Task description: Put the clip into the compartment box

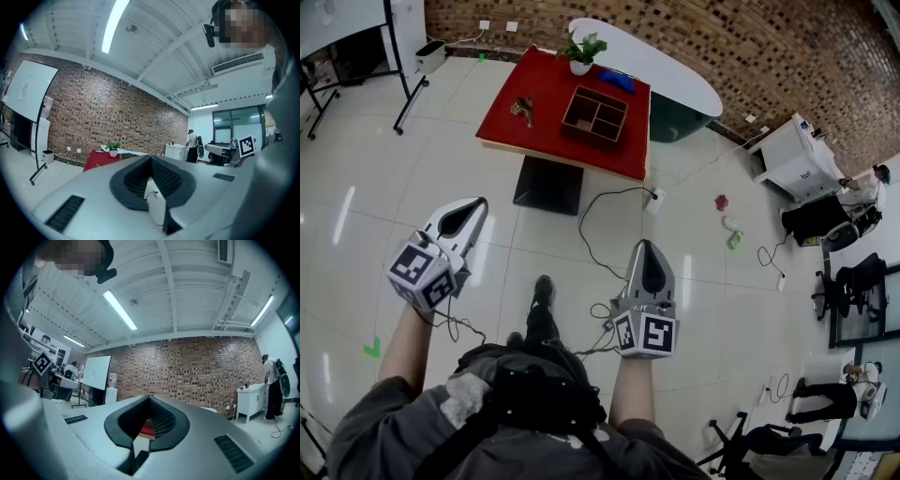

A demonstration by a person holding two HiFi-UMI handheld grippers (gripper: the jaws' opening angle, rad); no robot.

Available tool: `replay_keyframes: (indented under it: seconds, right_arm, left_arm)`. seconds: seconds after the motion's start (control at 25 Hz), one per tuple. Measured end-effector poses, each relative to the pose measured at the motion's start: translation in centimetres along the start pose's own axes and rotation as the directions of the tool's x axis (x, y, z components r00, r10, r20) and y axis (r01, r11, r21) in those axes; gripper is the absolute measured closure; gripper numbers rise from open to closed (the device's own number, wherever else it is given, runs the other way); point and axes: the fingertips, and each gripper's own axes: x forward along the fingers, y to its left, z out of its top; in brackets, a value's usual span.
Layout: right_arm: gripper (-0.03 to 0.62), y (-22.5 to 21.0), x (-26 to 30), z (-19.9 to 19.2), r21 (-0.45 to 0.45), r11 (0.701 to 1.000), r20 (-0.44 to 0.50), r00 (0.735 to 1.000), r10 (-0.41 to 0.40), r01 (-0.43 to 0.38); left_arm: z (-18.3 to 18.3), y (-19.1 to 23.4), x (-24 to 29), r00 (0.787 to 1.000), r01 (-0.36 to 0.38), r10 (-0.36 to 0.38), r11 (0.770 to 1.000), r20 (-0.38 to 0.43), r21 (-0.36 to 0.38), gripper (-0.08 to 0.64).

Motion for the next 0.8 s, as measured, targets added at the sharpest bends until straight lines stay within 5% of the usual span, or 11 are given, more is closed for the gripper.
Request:
replay_keyframes:
  seconds: [0.36,0.8]
  right_arm:
    - [0.580,-3.9,8.1,-2.8,0.045,0.999,0.025,1.000,-0.003,0.002]
    - [0.580,-11.0,25.1,-7.2,0.088,0.996,-0.002,1.000,0.028,-0.028]
  left_arm:
    - [-0.3,4.4,6.8,1.000,-0.008,0.008,1.000,0.015,0.022,0.528]
    - [0.3,12.4,22.1,0.998,-0.064,0.064,0.998,-0.001,0.013,0.528]
